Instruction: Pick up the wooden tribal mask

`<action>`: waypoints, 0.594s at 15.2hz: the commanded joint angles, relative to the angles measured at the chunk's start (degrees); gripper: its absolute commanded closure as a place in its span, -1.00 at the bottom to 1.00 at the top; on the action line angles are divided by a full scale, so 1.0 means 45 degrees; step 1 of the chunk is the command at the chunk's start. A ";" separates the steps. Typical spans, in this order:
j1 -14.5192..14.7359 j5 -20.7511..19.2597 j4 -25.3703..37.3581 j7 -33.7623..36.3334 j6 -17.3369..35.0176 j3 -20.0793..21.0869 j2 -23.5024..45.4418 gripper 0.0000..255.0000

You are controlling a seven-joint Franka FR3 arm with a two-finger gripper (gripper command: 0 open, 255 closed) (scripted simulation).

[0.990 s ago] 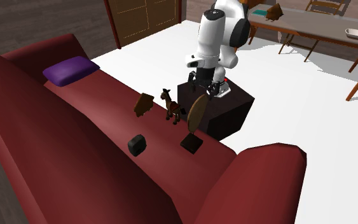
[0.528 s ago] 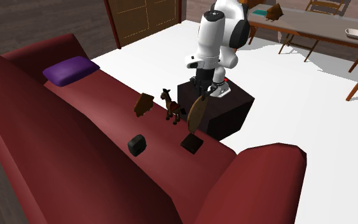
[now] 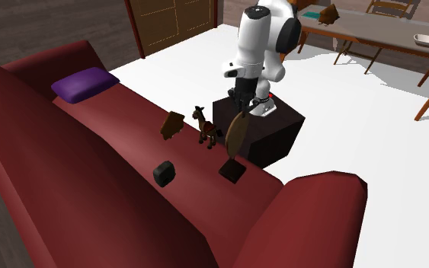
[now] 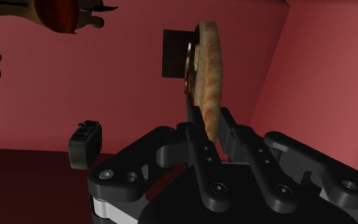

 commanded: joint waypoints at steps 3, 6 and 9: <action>0.0046 -0.0075 0.0856 0.0046 -0.0714 0.0027 0.0147 1.00; 0.0097 -0.0158 0.1573 0.0094 -0.1283 0.0054 0.0315 1.00; 0.0165 -0.0264 0.2348 0.0153 -0.1873 0.0088 0.0526 1.00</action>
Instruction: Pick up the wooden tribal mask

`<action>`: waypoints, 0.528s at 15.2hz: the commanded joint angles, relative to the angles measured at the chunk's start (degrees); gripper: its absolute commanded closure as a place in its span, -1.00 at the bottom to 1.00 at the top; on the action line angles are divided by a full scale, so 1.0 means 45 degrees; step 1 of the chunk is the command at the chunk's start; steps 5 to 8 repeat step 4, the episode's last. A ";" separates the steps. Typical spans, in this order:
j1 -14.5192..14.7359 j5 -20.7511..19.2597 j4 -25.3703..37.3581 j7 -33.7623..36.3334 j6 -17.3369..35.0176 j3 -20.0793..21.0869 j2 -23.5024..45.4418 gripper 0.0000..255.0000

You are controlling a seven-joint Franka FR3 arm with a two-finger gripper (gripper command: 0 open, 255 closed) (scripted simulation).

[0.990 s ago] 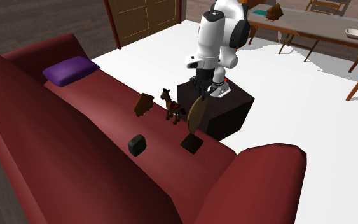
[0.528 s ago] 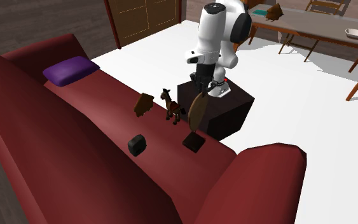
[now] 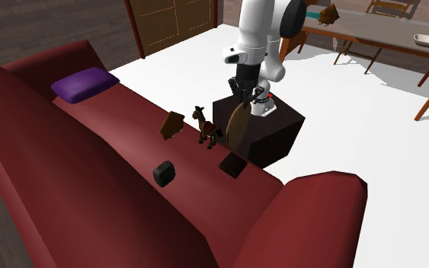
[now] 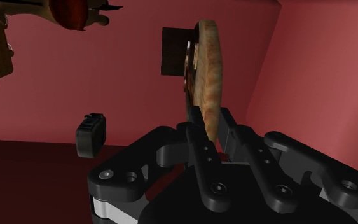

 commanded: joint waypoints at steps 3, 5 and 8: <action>0.0083 -0.0114 0.0856 0.0067 -0.0653 0.0039 0.0218 1.00; 0.0083 -0.0113 0.0853 0.0066 -0.0653 0.0038 0.0216 1.00; 0.0083 -0.0113 0.0853 0.0066 -0.0653 0.0038 0.0216 1.00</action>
